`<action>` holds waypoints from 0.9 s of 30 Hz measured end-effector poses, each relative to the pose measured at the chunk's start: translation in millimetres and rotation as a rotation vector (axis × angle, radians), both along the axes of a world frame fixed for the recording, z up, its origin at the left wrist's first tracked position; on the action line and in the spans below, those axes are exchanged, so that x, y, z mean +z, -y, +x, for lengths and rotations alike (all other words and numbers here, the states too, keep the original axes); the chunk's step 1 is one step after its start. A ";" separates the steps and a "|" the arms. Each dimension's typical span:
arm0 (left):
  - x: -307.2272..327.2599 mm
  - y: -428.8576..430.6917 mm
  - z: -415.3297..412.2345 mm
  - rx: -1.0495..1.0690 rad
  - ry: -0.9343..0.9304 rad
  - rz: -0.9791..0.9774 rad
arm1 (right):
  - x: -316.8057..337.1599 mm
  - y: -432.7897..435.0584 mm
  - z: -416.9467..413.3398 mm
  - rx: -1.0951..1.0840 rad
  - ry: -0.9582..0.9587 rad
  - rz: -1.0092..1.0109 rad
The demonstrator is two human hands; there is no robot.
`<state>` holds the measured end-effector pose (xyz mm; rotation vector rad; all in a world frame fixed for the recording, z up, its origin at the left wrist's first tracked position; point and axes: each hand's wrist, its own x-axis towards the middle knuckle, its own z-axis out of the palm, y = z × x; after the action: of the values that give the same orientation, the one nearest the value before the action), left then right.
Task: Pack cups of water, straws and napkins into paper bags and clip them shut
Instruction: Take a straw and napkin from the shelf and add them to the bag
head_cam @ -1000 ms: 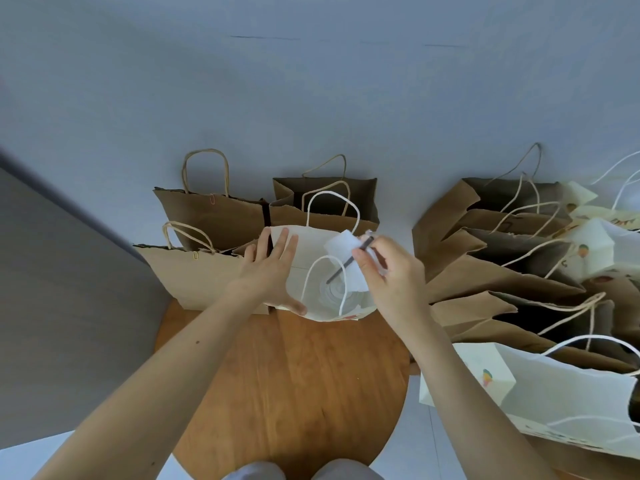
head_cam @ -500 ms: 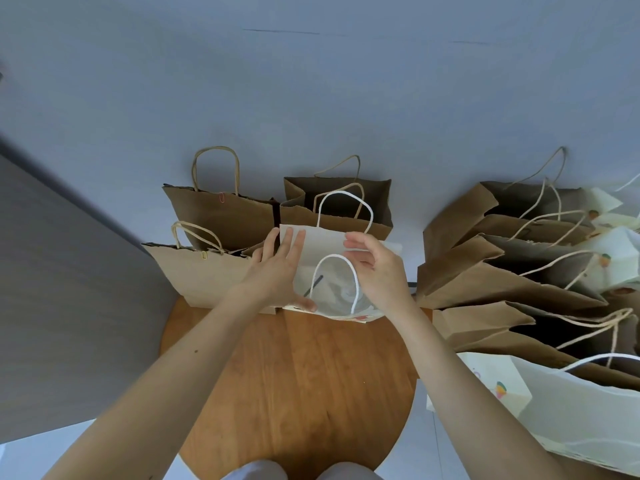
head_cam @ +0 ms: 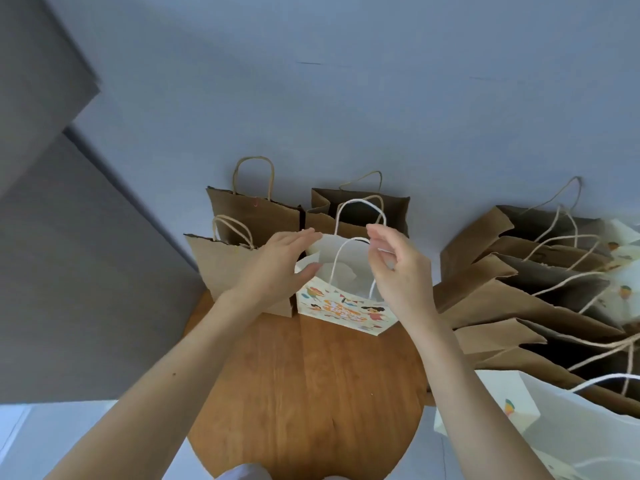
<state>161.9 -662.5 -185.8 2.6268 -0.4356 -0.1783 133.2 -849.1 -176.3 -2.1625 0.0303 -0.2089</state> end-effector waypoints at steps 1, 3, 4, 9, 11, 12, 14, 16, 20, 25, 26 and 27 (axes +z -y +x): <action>5.2 -5.1 -7.0 0.016 0.032 0.000 | 1.2 -5.0 -2.2 0.036 0.013 -0.040; 15.4 -16.8 -21.9 0.055 0.095 0.010 | 1.4 -16.2 -7.0 0.107 0.020 -0.123; 20.9 -23.1 -29.8 0.074 0.130 0.011 | 1.1 -21.9 -10.3 0.134 0.017 -0.156; 42.0 -61.9 -74.7 0.175 0.244 -0.014 | 7.8 -51.0 -38.2 0.213 0.019 -0.245; 47.0 -82.4 -94.2 0.201 0.272 -0.042 | 16.9 -69.9 -51.7 0.265 0.044 -0.248; 49.2 -94.0 -104.6 0.211 0.282 -0.054 | 22.3 -81.5 -58.8 0.293 0.061 -0.249; 55.3 -120.4 -128.5 0.251 0.298 -0.069 | 32.8 -109.3 -74.8 0.344 0.086 -0.253; 60.6 -152.0 -156.3 0.290 0.326 -0.068 | 43.1 -143.0 -96.1 0.388 0.089 -0.245; 62.5 -223.0 -227.4 0.363 0.368 -0.071 | 53.8 -225.1 -155.5 0.503 0.134 -0.242; 59.2 -315.9 -326.3 0.443 0.319 -0.051 | 54.0 -331.3 -238.1 0.624 0.130 -0.251; 60.1 -335.5 -342.7 0.483 0.302 -0.049 | 54.1 -351.3 -250.7 0.651 0.113 -0.251; 61.9 -355.7 -357.1 0.522 0.286 -0.049 | 54.6 -371.1 -261.4 0.677 0.091 -0.247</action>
<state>-195.3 -306.8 -123.9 2.6227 0.1639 0.3747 -128.2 -478.0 -121.7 -2.2709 -0.8030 0.0875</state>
